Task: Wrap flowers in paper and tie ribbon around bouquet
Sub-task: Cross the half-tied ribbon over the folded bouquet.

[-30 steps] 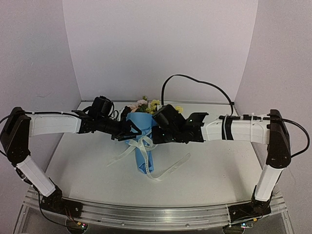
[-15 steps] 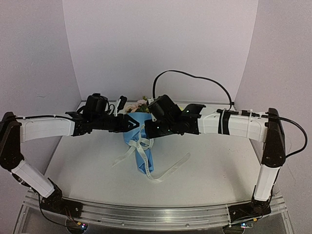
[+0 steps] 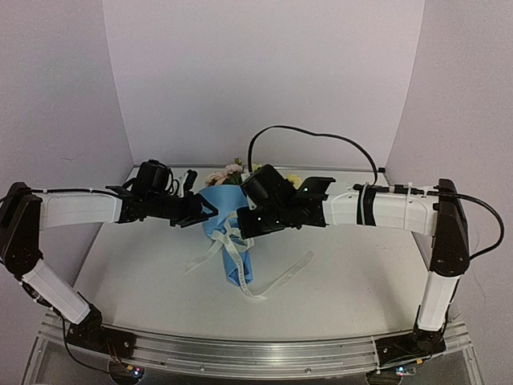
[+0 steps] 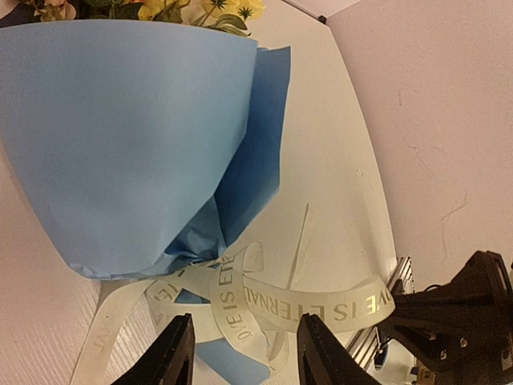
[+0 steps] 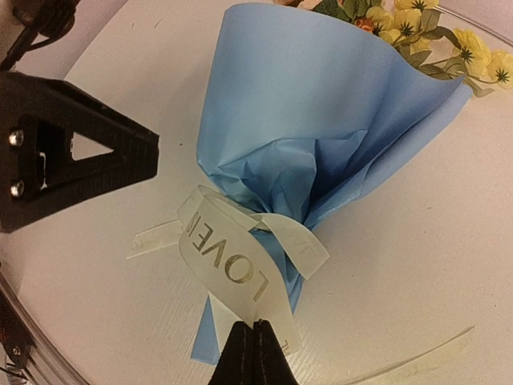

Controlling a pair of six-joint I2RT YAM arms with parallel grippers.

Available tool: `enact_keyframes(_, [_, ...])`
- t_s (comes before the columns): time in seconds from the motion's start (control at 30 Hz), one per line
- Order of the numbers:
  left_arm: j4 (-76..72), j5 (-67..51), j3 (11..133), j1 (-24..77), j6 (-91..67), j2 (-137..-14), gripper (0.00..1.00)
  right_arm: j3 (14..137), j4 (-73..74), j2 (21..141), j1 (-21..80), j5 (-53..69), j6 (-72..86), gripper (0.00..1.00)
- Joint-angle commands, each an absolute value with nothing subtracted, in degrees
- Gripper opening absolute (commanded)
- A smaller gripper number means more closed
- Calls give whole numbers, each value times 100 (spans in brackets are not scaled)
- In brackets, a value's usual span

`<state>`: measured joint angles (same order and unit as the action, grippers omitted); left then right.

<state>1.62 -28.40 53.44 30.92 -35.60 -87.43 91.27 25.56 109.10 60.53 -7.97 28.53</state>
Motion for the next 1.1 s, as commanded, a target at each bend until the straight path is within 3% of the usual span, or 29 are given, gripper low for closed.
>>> enact_keyframes(0.0, [234,-2711,5206,3451,-2879,-8142,48,9486,2540,11010,6083,-815,2812,0])
enact_keyframes(0.37, [558,-1234,5450,4014,-1657,-8013,48,9920,2662,11193,6088,-621,2613,0])
enact_keyframes(1.07, [729,-1259,6047,4378,-1210,-8709,50,10112,2698,11355,6083,-681,2635,0])
